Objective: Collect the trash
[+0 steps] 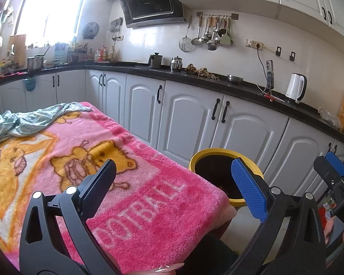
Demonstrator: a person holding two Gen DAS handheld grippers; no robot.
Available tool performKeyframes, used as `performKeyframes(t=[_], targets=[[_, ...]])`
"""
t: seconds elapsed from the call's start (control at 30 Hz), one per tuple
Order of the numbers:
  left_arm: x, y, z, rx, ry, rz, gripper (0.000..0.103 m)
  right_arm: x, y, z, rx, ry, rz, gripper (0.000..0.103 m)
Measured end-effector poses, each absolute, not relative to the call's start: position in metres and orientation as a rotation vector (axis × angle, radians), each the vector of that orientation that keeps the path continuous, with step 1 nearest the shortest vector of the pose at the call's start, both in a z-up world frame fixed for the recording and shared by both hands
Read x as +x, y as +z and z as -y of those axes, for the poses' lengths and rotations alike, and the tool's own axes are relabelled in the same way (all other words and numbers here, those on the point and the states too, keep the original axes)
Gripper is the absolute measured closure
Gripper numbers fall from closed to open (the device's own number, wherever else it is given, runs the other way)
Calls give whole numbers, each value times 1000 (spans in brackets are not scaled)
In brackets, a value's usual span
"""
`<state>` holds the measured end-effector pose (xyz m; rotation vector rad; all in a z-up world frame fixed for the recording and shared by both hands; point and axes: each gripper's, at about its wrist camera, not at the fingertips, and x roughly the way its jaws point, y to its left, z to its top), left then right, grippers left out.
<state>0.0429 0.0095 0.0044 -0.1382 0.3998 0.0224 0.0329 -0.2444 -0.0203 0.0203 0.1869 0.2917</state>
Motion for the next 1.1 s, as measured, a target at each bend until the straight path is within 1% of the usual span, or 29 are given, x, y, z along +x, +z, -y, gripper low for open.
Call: performKeyframes(t=[0.43,0.77,0.9,1.0,1.07,1.1], targets=[[44,0,-12,-147,22,-405,11,32,-19,244,21,288,-185,6],[48,-6,-26,-166,37,-450,11,31,-18,237,16,301,-199,6],[43,-5,-59,-231,70,-493,11,32,-14,218,-10,359,-200,6],[28,-7,-115,-290,173,-531,11,41,-9,174,-53,480,-225,6],[8,-11,-177,-334,331,-551,11,48,-7,128,-90,584,-274,6],[-1,-12,-201,-353,398,-554,11,52,-7,88,-94,689,-318,6]])
